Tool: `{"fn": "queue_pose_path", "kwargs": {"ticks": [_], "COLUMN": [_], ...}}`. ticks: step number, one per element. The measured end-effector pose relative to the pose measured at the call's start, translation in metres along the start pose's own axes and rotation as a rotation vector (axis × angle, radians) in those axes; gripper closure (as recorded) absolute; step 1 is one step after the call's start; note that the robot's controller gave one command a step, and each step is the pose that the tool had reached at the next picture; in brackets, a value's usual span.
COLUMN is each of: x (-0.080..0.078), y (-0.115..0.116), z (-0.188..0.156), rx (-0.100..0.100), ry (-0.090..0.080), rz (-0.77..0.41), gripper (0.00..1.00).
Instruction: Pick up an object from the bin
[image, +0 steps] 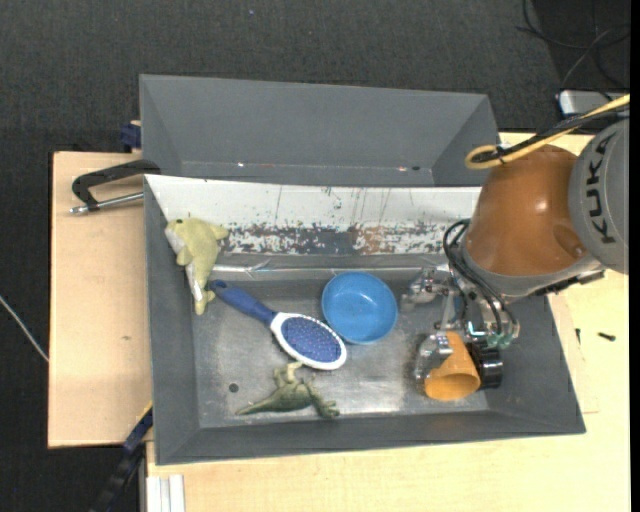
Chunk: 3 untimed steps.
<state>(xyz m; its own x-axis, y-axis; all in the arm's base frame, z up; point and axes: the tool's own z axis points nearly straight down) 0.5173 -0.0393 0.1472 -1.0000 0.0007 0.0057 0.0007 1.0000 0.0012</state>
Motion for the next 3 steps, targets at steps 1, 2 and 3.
{"fn": "queue_pose_path", "kwargs": {"ticks": [1,2,3], "x": [-0.022,-0.023,-0.031], "y": [0.077,0.075,0.064], "z": [0.077,0.071,-0.126], "rx": [-0.001,-0.002,0.002], "ry": [-0.012,-0.015,-0.021], "rz": [0.084,0.087,-0.149], "gripper": [0.0,1.0,1.0]}}
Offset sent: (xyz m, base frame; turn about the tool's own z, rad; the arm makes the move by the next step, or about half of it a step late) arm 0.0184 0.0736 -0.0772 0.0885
